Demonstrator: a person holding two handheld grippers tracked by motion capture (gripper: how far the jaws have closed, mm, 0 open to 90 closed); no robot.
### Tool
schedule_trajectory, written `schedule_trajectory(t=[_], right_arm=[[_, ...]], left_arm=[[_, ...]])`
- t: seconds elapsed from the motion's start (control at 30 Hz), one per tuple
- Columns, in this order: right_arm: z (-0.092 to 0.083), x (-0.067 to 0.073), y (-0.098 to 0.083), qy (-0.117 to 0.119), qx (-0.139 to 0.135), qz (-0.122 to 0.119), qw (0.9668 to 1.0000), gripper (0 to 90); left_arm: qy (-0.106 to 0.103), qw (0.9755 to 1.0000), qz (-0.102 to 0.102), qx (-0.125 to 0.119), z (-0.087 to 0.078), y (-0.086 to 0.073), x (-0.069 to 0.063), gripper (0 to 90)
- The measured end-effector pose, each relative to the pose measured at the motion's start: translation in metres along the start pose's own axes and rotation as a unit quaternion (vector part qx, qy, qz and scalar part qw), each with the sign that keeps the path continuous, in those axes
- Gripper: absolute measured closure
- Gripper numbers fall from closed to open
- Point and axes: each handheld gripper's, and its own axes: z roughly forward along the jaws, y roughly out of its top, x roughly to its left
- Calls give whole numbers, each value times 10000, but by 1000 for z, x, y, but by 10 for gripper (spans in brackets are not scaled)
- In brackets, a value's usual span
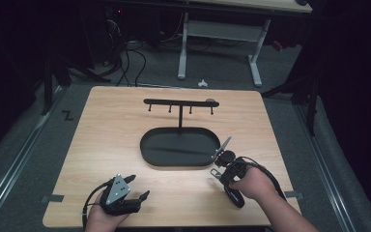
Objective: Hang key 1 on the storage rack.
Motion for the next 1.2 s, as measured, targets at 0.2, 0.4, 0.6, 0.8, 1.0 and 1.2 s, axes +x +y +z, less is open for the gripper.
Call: schedule_trajectory(t=[0.2, 0.4, 0.6, 0.8, 1.0, 1.2], right_arm=[[-19, -1, 1, 17, -261, -1, 9997, 804], [-35, -1, 6, 7, -508, 35, 9987, 805], [-49, -4, 13, -41, -745, -105, 9972, 805], [-63, -3, 23, -35, -886, -38, 9961, 806], [-74, 1, 36, -75, -928, 36, 9957, 806], [-81, 1, 50, -129, -1008, -117, 9948, 806]], left_arm=[[14, 10000, 0, -21, 0, 0, 0, 275], [66, 10000, -6, -44, -1, 0, 1, 270], [103, 9999, -25, -73, -2, -1, 2, 267], [72, 10000, -16, -37, -2, -1, 2, 267], [78, 10000, -14, -32, -2, -1, 1, 267], [103, 9999, -33, -96, -3, -1, 1, 267]])
